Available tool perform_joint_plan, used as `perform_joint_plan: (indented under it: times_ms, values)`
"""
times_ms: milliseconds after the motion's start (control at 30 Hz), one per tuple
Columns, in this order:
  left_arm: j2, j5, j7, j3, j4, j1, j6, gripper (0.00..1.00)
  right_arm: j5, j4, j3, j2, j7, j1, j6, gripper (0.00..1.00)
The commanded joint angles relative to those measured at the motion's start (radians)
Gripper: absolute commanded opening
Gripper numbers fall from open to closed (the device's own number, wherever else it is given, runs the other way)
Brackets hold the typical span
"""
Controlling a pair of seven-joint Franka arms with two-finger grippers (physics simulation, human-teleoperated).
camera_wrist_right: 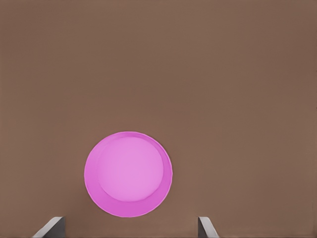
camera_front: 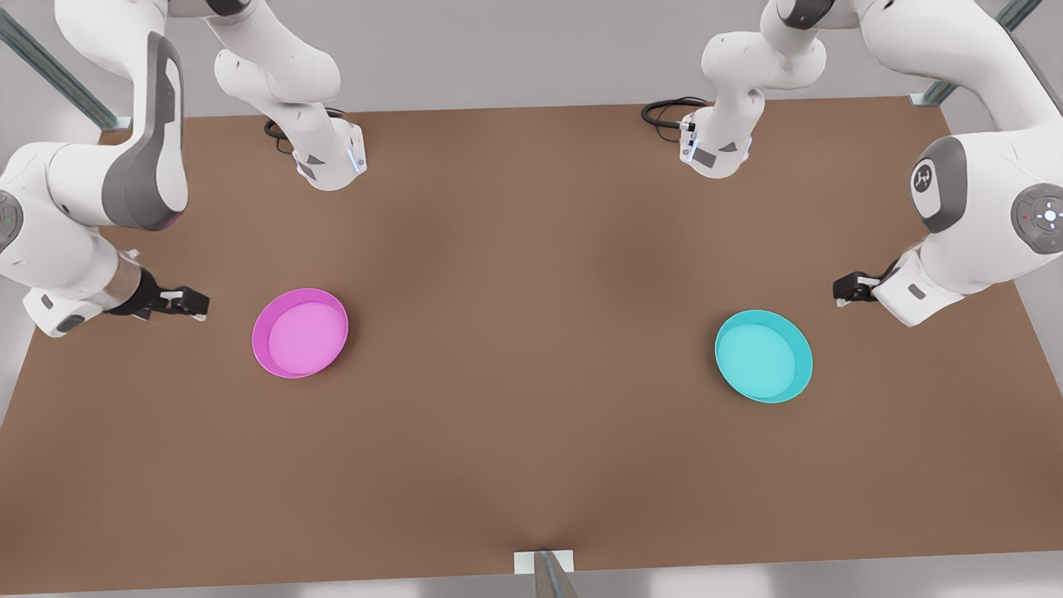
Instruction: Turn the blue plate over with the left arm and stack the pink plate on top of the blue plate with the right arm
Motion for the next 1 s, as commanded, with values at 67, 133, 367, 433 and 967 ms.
perform_joint_plan:
  times_ms: [67, 133, 367, 433, 967]
  values:
    - [0.021, -0.006, 0.004, 0.002, 0.008, 0.002, -0.002, 1.00, -0.045, 0.001, -0.001, 0.001, 0.004, 0.022, 0.008, 1.00]
    - [0.064, -0.090, 0.010, 0.019, 0.033, 0.020, -0.008, 1.00, -0.043, -0.007, -0.005, 0.005, -0.002, 0.016, 0.008, 1.00]
    - [0.258, -0.590, 0.453, 0.172, -0.083, 0.134, 0.141, 1.00, -0.023, 0.016, -0.027, 0.028, -0.022, 0.016, 0.011, 1.00]
    - [0.305, -0.632, 0.564, 0.172, -0.104, 0.163, 0.190, 1.00, 0.024, 0.018, -0.028, 0.032, -0.022, 0.016, 0.017, 1.00]
    - [0.491, -0.624, 0.842, 0.169, -0.231, 0.157, 0.436, 1.00, 0.015, 0.039, -0.027, 0.077, -0.022, 0.008, 0.032, 1.00]
